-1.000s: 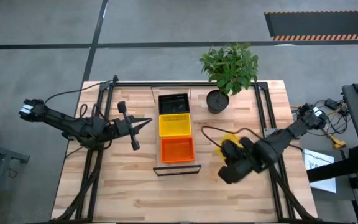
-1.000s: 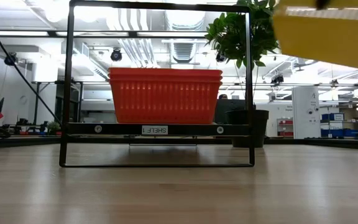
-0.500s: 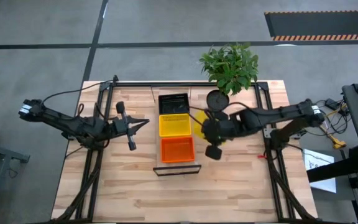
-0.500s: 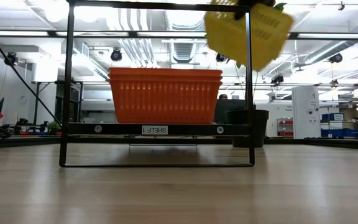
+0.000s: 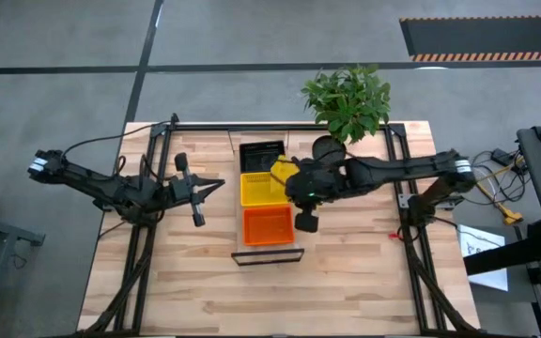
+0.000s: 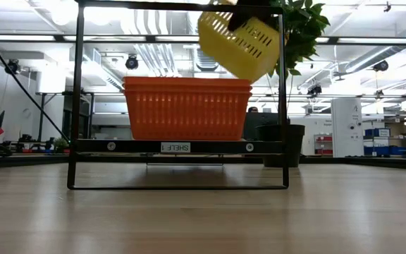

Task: Stack baskets on shelf by color
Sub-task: Stack the yellow bin on top of the yellow bins on the shelf

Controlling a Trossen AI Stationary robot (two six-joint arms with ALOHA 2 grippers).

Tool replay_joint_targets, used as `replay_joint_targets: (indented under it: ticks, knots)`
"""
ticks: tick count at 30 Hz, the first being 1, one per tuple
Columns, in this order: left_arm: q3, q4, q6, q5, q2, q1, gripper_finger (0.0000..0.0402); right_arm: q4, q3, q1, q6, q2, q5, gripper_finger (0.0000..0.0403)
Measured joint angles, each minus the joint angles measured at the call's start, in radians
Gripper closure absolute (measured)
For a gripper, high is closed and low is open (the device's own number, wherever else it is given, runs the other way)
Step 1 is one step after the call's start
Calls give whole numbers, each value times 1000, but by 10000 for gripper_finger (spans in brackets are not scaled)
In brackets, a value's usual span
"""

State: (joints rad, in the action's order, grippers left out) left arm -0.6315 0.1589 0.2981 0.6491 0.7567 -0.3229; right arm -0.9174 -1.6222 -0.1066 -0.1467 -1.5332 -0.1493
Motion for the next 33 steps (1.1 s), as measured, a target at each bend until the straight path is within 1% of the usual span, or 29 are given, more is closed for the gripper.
replay_joint_targets:
  ticks: [3, 14, 18, 24, 33]
  knots:
    - [0, 2, 0, 0, 0, 0, 402, -45, -76, 3, 56, -76, -2, 394]
    - [0, -22, 0, 1, -1, 0, 402, -306, -483, 62, 247, -393, -11, 394]
    - [0, -30, -1, 1, -1, 0, 402, -345, -580, 84, 284, -474, -8, 394]
    - [0, -46, -2, 1, -4, 0, 402, -376, -658, 90, 316, -559, -4, 394]
    - [0, -48, -3, 2, -5, 0, 402, -382, -653, 95, 318, -596, -3, 394]
